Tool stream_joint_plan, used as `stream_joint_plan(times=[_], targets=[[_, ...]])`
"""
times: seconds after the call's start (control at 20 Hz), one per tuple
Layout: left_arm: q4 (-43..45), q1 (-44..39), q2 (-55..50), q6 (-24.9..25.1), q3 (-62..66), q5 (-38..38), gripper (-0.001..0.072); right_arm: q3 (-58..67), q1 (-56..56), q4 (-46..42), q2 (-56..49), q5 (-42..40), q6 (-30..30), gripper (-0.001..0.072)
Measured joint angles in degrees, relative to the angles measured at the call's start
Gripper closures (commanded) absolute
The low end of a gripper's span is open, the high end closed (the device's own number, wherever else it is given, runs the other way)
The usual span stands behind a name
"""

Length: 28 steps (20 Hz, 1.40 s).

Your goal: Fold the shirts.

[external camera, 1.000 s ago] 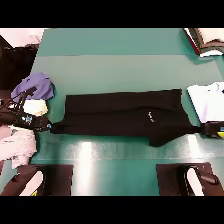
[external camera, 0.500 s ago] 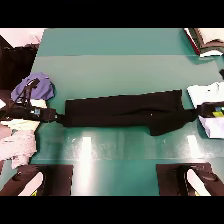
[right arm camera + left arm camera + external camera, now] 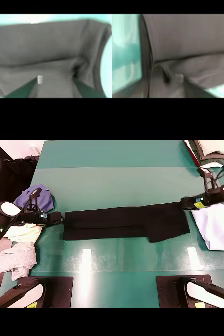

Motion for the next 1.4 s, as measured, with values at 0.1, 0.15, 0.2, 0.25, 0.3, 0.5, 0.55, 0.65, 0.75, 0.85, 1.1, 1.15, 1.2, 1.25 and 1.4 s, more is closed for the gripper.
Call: stream_joint_plan(times=[0.1,0.15,0.2,0.25,0.3,0.5,0.55,0.65,0.75,0.85,1.1,1.15,1.2,1.25,1.4], targets=[[0.0,-0.1,-0.4,-1.4,2.0,2.0,0.0114,2.3,-2.1,3.7,-3.3,-0.2,0.4,0.024],[0.0,0.0,-0.5,-1.9,3.4,2.2,0.0114,3.1,-3.7,5.8,-4.5,0.6,0.1,0.024],[0.0,-0.1,-0.6,-2.2,4.7,2.0,0.0114,3.6,-5.4,7.3,-5.3,2.1,-0.9,0.024],[0.0,-0.1,-0.6,-2.5,5.7,1.2,0.0115,3.8,-7.3,8.4,-6.0,3.5,-2.3,0.0233],[0.0,0.0,-0.7,-2.7,6.4,0.2,0.0147,3.8,-9.1,9.2,-6.4,5.0,-3.6,0.018],[-0.1,-0.1,-0.8,-2.8,8.0,-5.0,0.0684,1.8,-16.9,11.1,-8.5,8.8,-8.9,0.0071],[-0.2,-0.3,-0.8,-2.8,8.2,-5.9,0.0684,1.4,-18.3,11.4,-9.5,9.6,-10.1,0.0071],[-0.6,-0.6,-0.8,-2.5,8.4,-7.6,0.0684,1.0,-20.7,11.8,-12.3,11.2,-12.6,0.0071],[-1.0,-0.9,-0.8,-2.3,8.5,-8.6,0.0684,1.5,-21.8,12.2,-15.5,12.5,-15.1,0.0072],[-1.5,-1.4,-0.8,-2.2,8.5,-9.1,0.0684,2.9,-22.4,13.0,-18.8,13.4,-17.3,0.0072],[-1.7,-4.2,-0.9,-2.6,8.5,-9.2,0.0684,7.4,-22.3,18.8,-25.8,18.1,-22.3,0.0072],[-1.8,-5.0,-1.0,-2.6,8.5,-8.9,0.0684,7.9,-21.9,19.7,-26.9,19.1,-23.0,0.0072],[-1.8,-5.8,-1.0,-2.7,8.5,-8.4,0.0684,8.2,-21.6,20.3,-27.7,19.9,-23.7,0.0072],[-1.8,-6.6,-1.1,-2.8,8.5,-8.0,0.0684,8.5,-21.0,20.7,-28.6,20.8,-24.2,0.0072],[-1.8,-9.0,-1.2,-3.6,8.5,-7.0,0.0684,8.9,-19.1,21.1,-30.4,22.3,-25.2,0.0226]])
